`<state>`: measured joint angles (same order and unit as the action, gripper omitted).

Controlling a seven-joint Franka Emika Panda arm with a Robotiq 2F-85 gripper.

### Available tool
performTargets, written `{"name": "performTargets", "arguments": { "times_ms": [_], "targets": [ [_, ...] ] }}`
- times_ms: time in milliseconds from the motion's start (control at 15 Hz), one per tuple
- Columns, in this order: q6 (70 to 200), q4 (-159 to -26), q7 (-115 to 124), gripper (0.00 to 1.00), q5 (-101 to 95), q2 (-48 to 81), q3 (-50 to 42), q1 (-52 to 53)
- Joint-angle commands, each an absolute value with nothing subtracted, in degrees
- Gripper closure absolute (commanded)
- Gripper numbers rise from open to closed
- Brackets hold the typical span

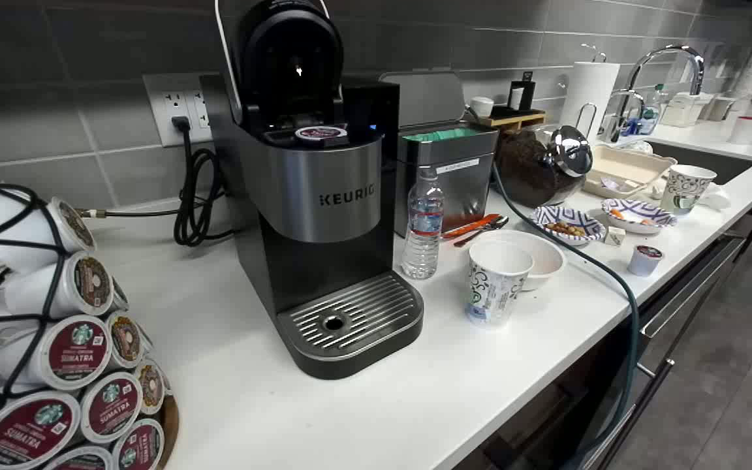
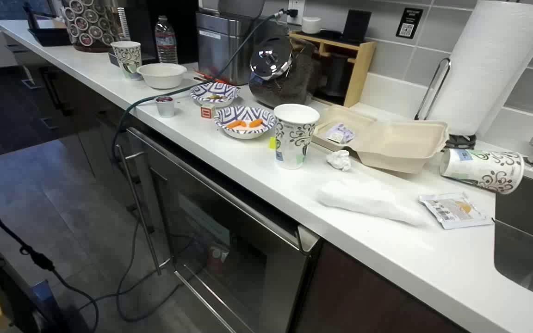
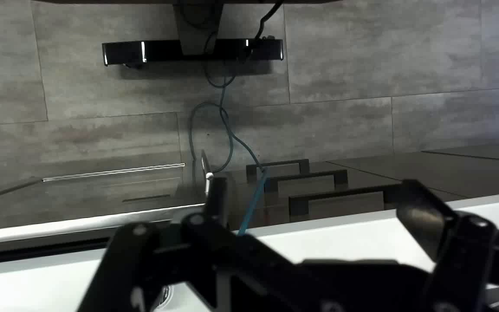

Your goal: Pick up the bottle and throw it in the bin

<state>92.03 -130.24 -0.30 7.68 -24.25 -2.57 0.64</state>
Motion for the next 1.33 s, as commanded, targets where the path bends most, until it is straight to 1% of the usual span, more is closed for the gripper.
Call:
{"name": "performTargets", "arguments": {
  "times_ms": [0, 133, 533, 667, 933, 1000, 1067, 1267],
  "targets": [
    [91.9, -130.1, -0.5, 0.00, 7.8, -24.2, -2.1, 0.1],
    [91.9, -130.1, -0.5, 0.00, 7.8, -24.2, -2.1, 0.1],
    [122.5, -136.9, -5.0, 0.00, 5.8, -22.3, -4.0, -1.9],
    [127.4, -138.6, -5.8, 0.00, 3.7, -20.4, -4.7, -3.1],
    [127.1, -140.2, -0.8, 0.00, -2.4, -14.5, -4.3, -6.0],
    [123.5, -139.3, -0.9, 0.00, -1.5, -13.1, -4.6, -5.7],
    [125.9, -139.9, -3.0, 0.00, -0.7, -15.7, -5.1, -5.3],
    [125.4, -139.8, -2.3, 0.00, -0.7, -12.9, -5.0, -5.4]
  ]
}}
